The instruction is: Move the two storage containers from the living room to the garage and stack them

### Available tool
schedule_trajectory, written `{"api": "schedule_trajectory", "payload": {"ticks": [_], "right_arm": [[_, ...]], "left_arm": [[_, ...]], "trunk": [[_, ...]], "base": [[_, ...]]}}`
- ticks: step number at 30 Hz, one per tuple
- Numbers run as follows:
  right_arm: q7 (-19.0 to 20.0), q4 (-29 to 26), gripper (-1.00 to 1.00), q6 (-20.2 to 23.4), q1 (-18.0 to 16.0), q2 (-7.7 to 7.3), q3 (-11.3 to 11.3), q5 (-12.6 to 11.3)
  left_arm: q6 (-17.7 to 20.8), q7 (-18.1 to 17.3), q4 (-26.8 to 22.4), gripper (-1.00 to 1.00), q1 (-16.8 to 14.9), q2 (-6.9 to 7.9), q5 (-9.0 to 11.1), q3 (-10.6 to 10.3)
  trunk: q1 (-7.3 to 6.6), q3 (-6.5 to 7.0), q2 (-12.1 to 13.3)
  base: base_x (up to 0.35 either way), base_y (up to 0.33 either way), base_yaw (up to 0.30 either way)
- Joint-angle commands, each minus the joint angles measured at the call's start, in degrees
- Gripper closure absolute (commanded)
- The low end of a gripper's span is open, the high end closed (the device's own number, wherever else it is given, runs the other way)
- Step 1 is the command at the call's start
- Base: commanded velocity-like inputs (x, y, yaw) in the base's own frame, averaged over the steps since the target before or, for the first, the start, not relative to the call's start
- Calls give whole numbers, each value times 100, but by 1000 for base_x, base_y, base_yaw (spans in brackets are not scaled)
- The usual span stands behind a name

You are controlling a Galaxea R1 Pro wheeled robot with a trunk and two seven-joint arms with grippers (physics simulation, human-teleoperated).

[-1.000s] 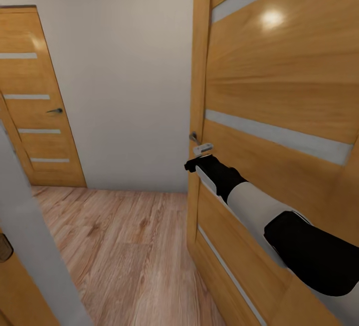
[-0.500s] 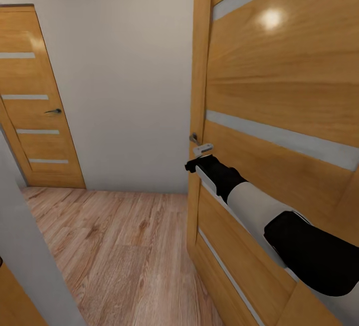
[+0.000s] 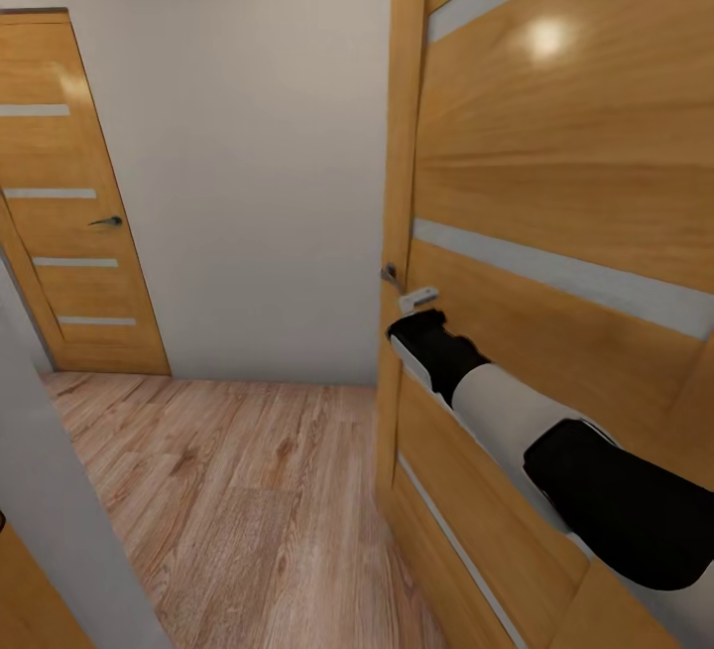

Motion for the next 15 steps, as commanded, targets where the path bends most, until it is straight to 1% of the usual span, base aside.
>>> {"api": "schedule_trajectory", "payload": {"ticks": [1, 3, 6, 11, 12, 15], "right_arm": [[-115, 210, -100, 70, -9, 0, 35, 109], [-213, 276, -100, 80, -10, 0, 40, 251], [-367, 303, -100, 89, -14, 0, 42, 346], [-647, 329, -100, 104, -19, 0, 43, 393], [-794, 380, -100, 103, -21, 0, 43, 399], [-906, 436, -100, 105, -23, 0, 47, 402]], "left_arm": [[-15, 0, -4, -100, 1, 1, 3, -1], [-15, -1, -4, -100, 1, 1, 4, -1], [-15, 0, -4, -100, 1, 1, 3, -1], [-15, 0, -4, -100, 1, 1, 3, -1], [-15, -1, -4, -100, 1, 1, 4, -1], [-15, 1, -4, -100, 1, 1, 3, -1]], "trunk": [[0, -6, -3], [0, -6, -3], [0, -6, -3], [0, -6, -3], [0, -6, -3], [0, -6, -3]], "base": [[0, 0, 0], [0, 0, 0], [0, 0, 0], [0, 0, 0], [0, 0, 0], [0, 0, 0]]}}
